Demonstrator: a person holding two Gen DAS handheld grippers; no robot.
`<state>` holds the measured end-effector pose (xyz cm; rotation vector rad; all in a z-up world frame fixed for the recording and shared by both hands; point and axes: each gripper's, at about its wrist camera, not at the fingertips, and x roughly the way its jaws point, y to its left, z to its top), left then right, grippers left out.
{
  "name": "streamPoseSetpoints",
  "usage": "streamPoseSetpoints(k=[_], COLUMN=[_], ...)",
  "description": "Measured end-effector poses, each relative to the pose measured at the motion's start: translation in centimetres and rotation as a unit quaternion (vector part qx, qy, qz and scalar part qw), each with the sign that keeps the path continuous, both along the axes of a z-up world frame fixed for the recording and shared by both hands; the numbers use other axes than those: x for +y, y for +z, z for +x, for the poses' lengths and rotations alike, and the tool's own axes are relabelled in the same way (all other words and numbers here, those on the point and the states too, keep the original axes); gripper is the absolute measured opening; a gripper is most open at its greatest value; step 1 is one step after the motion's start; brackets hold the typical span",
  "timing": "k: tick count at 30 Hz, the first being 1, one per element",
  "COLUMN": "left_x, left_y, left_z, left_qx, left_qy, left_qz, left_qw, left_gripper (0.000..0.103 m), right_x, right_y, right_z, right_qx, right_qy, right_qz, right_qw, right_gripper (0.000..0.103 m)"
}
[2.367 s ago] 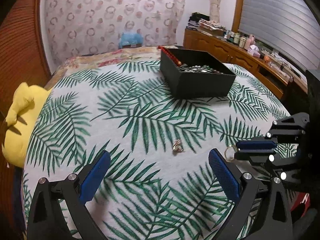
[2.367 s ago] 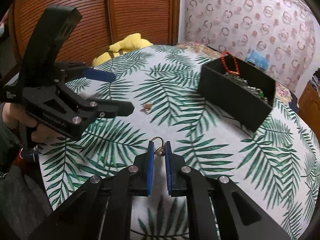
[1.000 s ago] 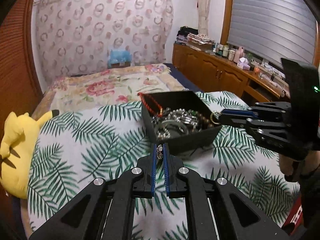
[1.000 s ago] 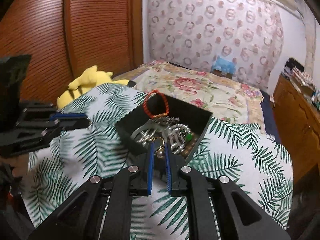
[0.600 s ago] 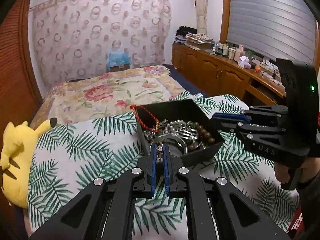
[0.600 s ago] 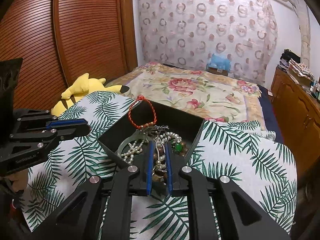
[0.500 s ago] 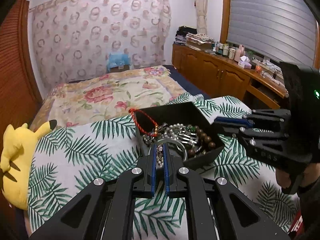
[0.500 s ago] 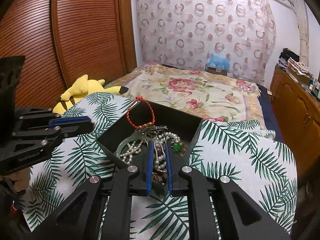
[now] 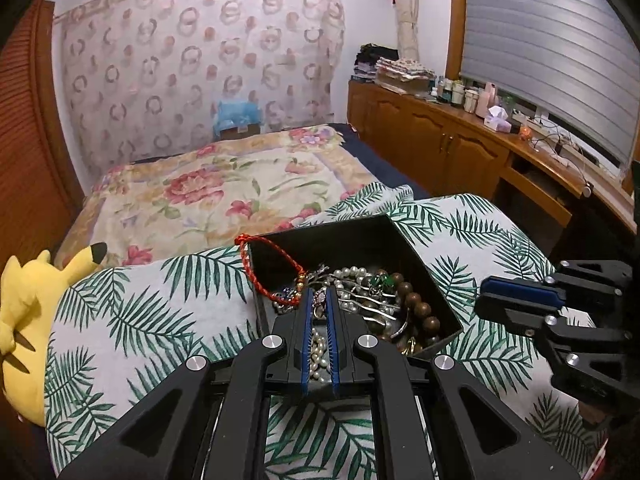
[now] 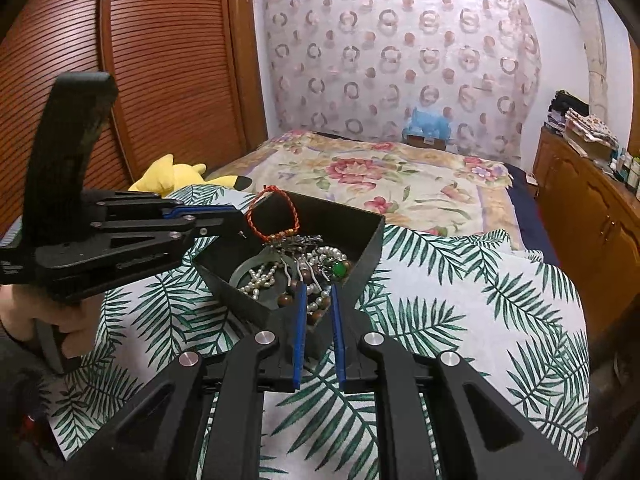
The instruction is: Organize jewelry
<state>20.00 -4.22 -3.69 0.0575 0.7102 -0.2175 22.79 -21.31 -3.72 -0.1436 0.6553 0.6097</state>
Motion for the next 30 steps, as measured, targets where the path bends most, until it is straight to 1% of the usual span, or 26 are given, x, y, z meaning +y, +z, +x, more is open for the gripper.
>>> streamPoseSetpoints(k=[3,5,7,8,9,10,11,12,13,14,15,16,17,18,19,20,21,22,24,26,29,30], left_x=[-0.1,-0.2,-0.1,0.0,0.1,0.1,0.2,0.3,0.6,0.7,1.0,1.1,1.2,1.4,1.4,1.4,1.5,1.5,1.5,1.6,1.9,1.9], left_y=[-0.2,-0.2,-0.2,-0.2,-0.2,-0.1,-0.1,-0.1,0.0,0.2,0.3,0.4,0.6,0.7,1.0,1.1,1.3,1.5,1.9,2.1,2.4,2.5], left_z=[0.1,0.1,-0.2,-0.4,-0.7,-0.9,-1.1,-1.4,-2.0,-2.4,-3.1,-3.5,-4.0,-4.7,-4.9,-5.4,-5.7,-6.2,-7.1,-7.7,-8.6,-8.9], left_qx=[0.003,0.003,0.0,-0.002,-0.005,-0.005,-0.005,-0.005,-0.011,-0.015,-0.02,-0.022,-0.024,-0.029,-0.031,-0.032,-0.034,-0.038,-0.045,-0.047,-0.05,-0.051], left_qy=[0.001,0.002,0.004,0.005,0.007,0.007,0.009,0.012,0.018,0.019,0.02,0.023,0.026,0.028,0.028,0.029,0.03,0.032,0.034,0.037,0.046,0.049], left_qz=[-0.002,0.0,0.0,0.0,0.0,0.0,0.001,0.002,0.002,0.0,-0.003,-0.005,-0.007,-0.01,-0.011,-0.011,-0.009,-0.006,-0.003,-0.004,-0.008,-0.01], left_qw=[1.0,1.0,1.0,1.0,1.0,1.0,0.9999,0.9999,0.9998,0.9997,0.9996,0.9995,0.9994,0.9991,0.9991,0.999,0.9989,0.9987,0.9984,0.9982,0.9976,0.9974], left_gripper=[0.006,0.011,0.031,0.035,0.038,0.04,0.044,0.058,0.067,0.069,0.076,0.083,0.085,0.086,0.088,0.09,0.093,0.095,0.095,0.095,0.095,0.095], right_x=[-0.4,-0.6,-0.7,-0.7,-0.7,-0.8,-0.8,-0.9,-1.0,-1.1,-1.2,-1.3,-1.4,-1.5,-1.6,-1.6,-1.6,-1.7,-1.8,-1.9,-2.0,-2.0], right_y=[0.0,0.0,0.0,-0.1,-0.1,-0.2,-0.2,-0.2,-0.2,-0.1,0.0,0.1,0.3,0.4,0.6,0.7,0.9,1.1,1.4,1.7,2.1,2.2], right_z=[-0.1,-0.3,-0.4,-0.5,-0.6,-0.7,-0.9,-1.0,-1.2,-1.5,-1.7,-2.0,-2.4,-2.7,-3.0,-3.3,-3.5,-3.6,-4.2,-4.6,-5.4,-5.7], right_qx=[-0.001,-0.001,-0.001,-0.001,-0.002,-0.004,-0.005,-0.005,-0.007,-0.011,-0.014,-0.018,-0.023,-0.026,-0.031,-0.034,-0.036,-0.039,-0.047,-0.051,-0.059,-0.062], right_qy=[-0.003,-0.005,-0.007,-0.009,-0.011,-0.015,-0.018,-0.022,-0.027,-0.034,-0.037,-0.042,-0.047,-0.052,-0.057,-0.061,-0.064,-0.068,-0.079,-0.088,-0.096,-0.1], right_qz=[0.005,0.005,0.007,0.008,0.008,0.008,0.01,0.01,0.011,0.013,0.015,0.017,0.02,0.022,0.024,0.026,0.027,0.028,0.031,0.034,0.038,0.039], right_qw=[1.0,1.0,1.0,1.0,1.0,1.0,1.0,1.0,1.0,0.999,0.999,0.999,0.998,0.998,0.998,0.997,0.997,0.997,0.995,0.994,0.993,0.992], right_gripper=[0.014,0.014,0.014,0.015,0.022,0.026,0.033,0.038,0.039,0.044,0.047,0.054,0.06,0.064,0.065,0.069,0.075,0.078,0.088,0.094,0.1,0.1])
